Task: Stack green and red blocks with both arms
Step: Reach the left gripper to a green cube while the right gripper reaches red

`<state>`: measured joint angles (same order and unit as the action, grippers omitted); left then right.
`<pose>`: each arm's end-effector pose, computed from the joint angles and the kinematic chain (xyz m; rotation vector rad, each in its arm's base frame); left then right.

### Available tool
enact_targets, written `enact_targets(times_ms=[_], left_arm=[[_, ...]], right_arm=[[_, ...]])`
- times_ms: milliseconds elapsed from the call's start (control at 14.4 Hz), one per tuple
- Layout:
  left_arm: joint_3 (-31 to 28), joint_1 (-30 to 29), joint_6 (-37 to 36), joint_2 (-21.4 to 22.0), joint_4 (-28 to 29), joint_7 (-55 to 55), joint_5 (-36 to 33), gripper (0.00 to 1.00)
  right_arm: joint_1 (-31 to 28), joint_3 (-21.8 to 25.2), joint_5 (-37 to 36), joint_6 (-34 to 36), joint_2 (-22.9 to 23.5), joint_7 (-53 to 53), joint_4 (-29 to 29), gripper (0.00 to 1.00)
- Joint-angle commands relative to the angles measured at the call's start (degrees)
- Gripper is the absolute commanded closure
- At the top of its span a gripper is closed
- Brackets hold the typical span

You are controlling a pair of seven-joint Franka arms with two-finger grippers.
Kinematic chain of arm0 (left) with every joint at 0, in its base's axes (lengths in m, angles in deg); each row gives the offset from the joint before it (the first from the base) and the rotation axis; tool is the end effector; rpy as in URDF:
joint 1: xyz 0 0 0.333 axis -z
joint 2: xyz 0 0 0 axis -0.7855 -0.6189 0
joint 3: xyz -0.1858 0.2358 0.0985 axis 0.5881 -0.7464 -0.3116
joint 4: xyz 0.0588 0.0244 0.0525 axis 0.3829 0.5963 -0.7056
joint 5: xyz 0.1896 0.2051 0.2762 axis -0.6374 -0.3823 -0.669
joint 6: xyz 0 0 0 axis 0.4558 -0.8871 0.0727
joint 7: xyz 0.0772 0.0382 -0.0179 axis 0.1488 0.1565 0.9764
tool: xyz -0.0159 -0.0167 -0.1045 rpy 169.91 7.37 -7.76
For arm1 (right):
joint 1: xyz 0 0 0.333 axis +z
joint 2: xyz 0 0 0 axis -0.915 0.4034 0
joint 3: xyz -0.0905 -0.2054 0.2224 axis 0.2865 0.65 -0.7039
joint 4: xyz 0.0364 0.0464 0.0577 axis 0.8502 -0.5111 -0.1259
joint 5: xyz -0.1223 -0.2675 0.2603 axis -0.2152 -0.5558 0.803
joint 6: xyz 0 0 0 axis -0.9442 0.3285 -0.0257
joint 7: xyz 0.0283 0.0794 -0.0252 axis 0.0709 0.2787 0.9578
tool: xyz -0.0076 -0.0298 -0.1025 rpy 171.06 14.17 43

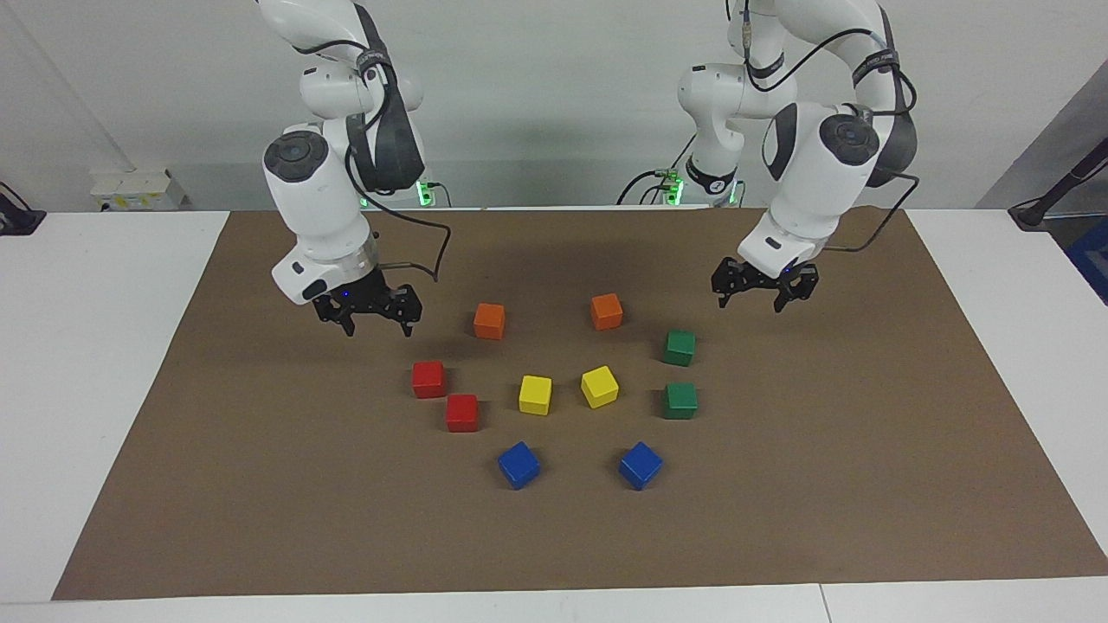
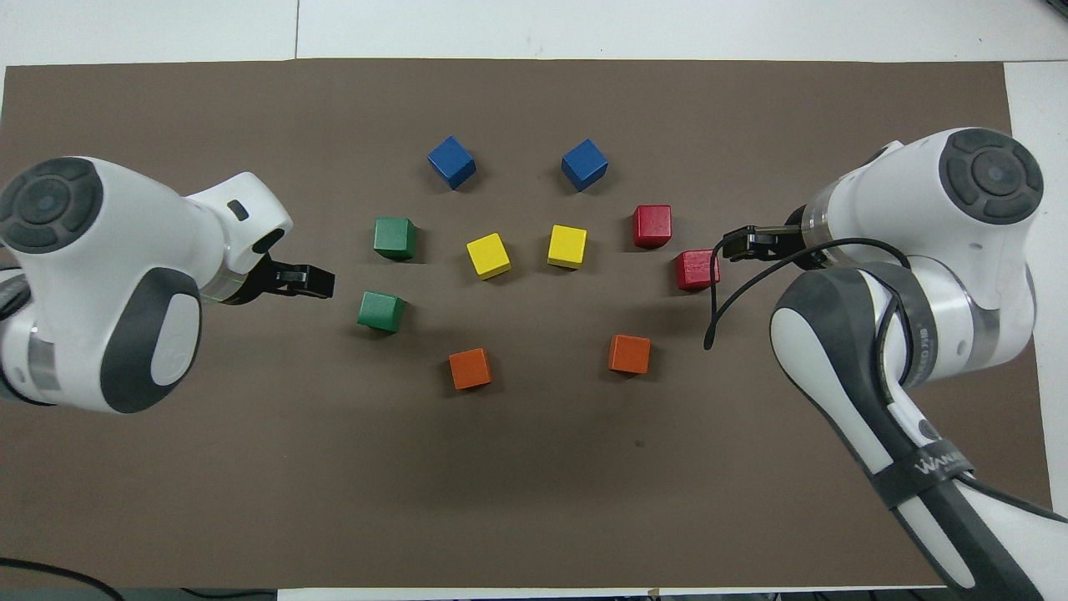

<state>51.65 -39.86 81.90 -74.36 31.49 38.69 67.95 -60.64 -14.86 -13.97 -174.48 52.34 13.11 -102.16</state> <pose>0.5441 -0.1533 0.4374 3.0958 -0.2684 0.0136 0.5829 0.1044 0.4267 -3.1074 0.0963 -0.0789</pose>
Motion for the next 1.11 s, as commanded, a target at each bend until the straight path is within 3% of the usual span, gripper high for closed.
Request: enact_targets(times_ms=[0,624,1041], left_arm=[[-0.8,3.0,6.9,0.0,4.4,3.7,0.8,0.0],[-0.8,5.1,10.5,-4.7,5.0,7.5,0.8,0.0],[-0.8,8.0,17.8,-6.7,8.3,9.6,0.8,0.0]], right_arm=[[1.5,0.1,0.4,-3.2,2.1,-0.2,-0.4,0.0],[3.7,0.2,-0.9,-9.1,7.9,-0.8,-0.1,0.0],[5.5,0.1,-0.9,-11.3,11.1,-3.1,-0.4,0.0]])
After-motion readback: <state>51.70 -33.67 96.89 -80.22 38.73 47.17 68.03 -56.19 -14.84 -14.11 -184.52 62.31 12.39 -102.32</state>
